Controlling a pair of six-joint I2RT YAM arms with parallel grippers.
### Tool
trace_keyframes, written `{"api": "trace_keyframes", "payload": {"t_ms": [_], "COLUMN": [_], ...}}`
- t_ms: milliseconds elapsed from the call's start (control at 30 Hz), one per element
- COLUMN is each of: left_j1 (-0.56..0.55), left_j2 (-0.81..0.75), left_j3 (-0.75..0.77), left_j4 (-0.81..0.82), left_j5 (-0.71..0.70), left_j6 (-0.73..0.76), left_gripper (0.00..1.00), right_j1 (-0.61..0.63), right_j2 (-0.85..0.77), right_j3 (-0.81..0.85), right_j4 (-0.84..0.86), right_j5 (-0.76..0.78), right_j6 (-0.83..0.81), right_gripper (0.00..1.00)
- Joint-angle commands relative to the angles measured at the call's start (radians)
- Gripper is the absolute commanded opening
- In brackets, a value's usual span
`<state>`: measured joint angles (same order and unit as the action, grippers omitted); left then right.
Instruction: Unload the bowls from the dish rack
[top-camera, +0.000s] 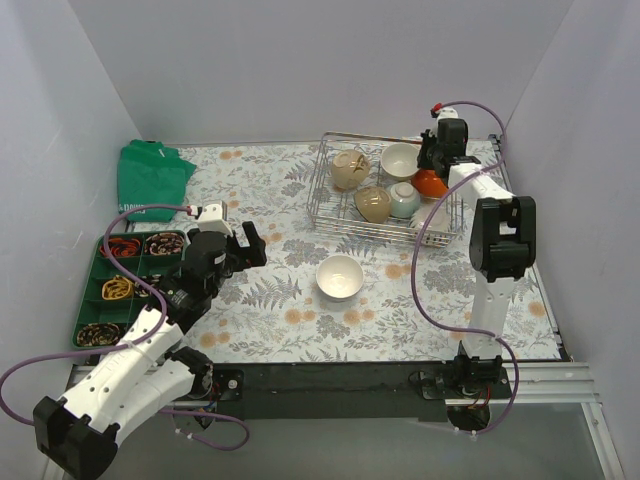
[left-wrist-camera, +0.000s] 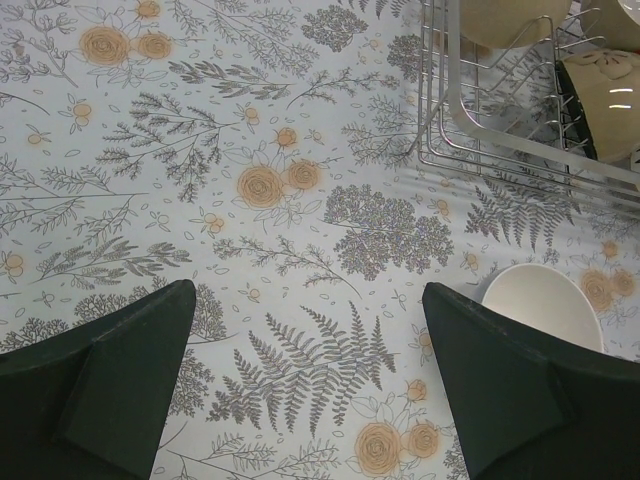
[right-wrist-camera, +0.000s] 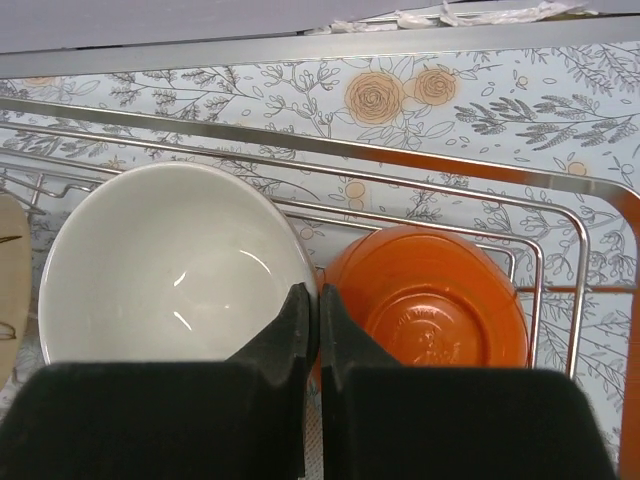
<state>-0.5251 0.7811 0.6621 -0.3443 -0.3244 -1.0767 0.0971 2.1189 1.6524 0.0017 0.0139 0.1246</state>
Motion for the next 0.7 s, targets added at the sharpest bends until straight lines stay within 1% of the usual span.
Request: {"api": "trace_keyframes", "payload": {"t_ms": [0,233,467,667], "left_j1": [0.005,0.005,0.007,0.005], "left_j2": [-0.025,-0.037,-0.042,-0.039], "left_j3": [-0.002,-0.002,-0.001,-0.009], "left_j4": [-0.004,-0.005,-0.002,0.053], "left_j5": [-0.002,-0.004,0.015,0.145], "left_j6": [0.011,0.008,0.006,0.027], "left_gripper": [0.98,0.98,0.98,0.98], "right_j1": [0.015,0.019,0.038,0.076], "right_j2": [-0.152,-0.302,-0.433,-0.597], "right_j3": [-0.066,-0.175,-0.278,-0.393], "right_j4": [0.027,0.076,0.086,0.074], "right_j5": [0.035,0.132,0.138,0.113], "right_j6": [-0.022,-0.028,-0.025,-0.022], "right_gripper": [0.01,0.01,0.01,0.01]}}
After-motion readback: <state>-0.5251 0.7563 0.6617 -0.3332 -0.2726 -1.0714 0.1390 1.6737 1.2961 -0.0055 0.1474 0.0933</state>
